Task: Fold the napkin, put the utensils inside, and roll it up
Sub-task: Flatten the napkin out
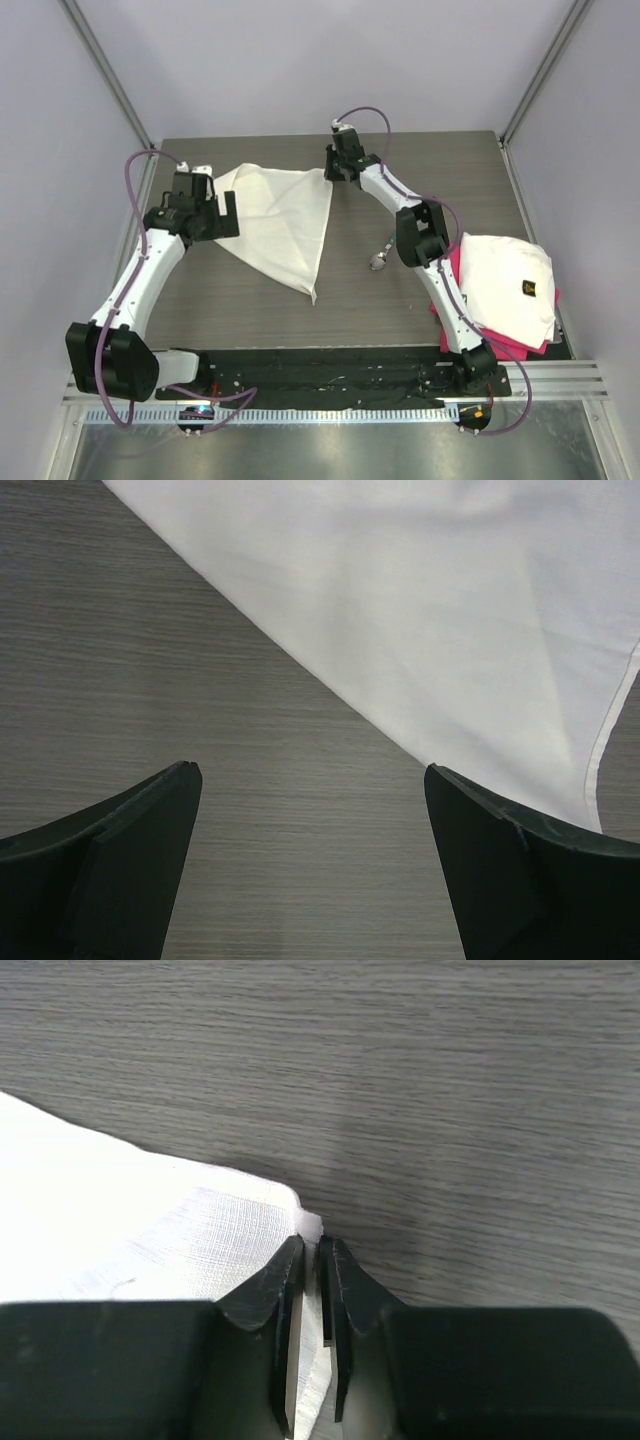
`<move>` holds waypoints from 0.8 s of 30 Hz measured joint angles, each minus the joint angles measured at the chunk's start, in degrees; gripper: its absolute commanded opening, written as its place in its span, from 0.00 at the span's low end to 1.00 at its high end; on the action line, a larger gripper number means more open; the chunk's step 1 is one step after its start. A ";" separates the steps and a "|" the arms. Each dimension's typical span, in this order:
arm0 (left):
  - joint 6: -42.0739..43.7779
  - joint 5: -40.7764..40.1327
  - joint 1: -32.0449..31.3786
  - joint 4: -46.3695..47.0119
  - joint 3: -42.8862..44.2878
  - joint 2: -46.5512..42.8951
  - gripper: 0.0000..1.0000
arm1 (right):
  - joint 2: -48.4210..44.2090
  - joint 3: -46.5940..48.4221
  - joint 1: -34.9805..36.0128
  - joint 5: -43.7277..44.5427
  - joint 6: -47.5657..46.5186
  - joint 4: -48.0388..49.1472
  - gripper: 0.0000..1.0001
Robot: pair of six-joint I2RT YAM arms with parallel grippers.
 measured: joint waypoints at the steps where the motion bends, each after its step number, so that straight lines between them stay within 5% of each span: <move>1: -0.11 0.26 0.00 0.33 -0.22 -0.20 0.99 | 0.07 0.02 0.02 -0.52 0.28 -0.02 0.06; 7: -3.32 3.45 0.09 2.62 -2.58 -2.73 0.99 | -0.52 -1.86 0.33 -3.19 1.60 1.86 0.01; 15: -16.26 8.15 1.11 8.68 -18.88 -14.43 1.00 | -12.39 -19.37 2.67 -8.09 3.48 8.09 0.01; 24: -26.32 8.52 11.76 5.38 -24.63 -31.65 1.00 | -29.64 -35.30 18.21 -11.34 4.50 18.10 0.01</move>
